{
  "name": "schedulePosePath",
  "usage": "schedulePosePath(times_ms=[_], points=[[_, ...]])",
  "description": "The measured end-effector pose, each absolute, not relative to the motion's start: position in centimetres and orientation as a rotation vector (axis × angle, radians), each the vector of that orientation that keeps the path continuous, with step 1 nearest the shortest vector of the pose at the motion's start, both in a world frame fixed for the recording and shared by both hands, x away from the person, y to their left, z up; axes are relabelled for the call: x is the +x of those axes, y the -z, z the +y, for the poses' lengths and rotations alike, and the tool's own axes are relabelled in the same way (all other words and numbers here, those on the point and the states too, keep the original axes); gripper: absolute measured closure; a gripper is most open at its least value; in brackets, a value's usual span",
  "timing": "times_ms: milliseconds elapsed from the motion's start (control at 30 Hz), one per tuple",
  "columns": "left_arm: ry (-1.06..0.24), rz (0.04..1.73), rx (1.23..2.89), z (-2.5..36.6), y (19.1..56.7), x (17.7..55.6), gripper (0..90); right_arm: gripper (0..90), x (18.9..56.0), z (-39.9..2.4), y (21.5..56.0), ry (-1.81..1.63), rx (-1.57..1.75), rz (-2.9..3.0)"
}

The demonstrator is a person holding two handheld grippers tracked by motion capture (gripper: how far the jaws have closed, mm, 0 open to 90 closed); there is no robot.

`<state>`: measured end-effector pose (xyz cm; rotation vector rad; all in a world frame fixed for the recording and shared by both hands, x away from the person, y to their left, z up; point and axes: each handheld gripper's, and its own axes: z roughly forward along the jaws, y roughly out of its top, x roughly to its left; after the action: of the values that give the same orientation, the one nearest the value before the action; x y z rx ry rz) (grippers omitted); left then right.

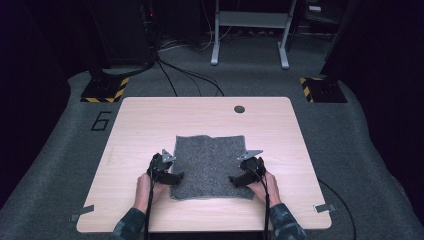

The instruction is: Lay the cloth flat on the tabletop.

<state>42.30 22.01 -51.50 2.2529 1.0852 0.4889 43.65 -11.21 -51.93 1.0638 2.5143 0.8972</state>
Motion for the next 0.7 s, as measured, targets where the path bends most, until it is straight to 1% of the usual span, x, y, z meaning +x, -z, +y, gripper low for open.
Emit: schedulePosePath(times_ms=[233, 333, 400, 700], points=[[-0.495, 1.088, 2.252, 21.7, 51.5, 42.1, 17.0, 4.5, 43.2, -11.5, 52.0, -0.904, 1.069, 2.506], [-0.499, 1.082, 2.255, 21.8, 51.4, 42.1, 13.5, 3.3, 43.1, -11.5, 51.9, -0.89, 1.073, 2.515], [-0.514, 1.107, 2.188, 22.5, 50.7, 42.1, 12.7, 2.1, 42.7, -11.2, 51.5, -0.853, 1.058, 2.48], [-0.486, 1.136, 2.116, 24.2, 49.3, 42.8, 10.2, 2.5, 41.5, -10.3, 49.2, -0.979, 1.006, 2.469]])
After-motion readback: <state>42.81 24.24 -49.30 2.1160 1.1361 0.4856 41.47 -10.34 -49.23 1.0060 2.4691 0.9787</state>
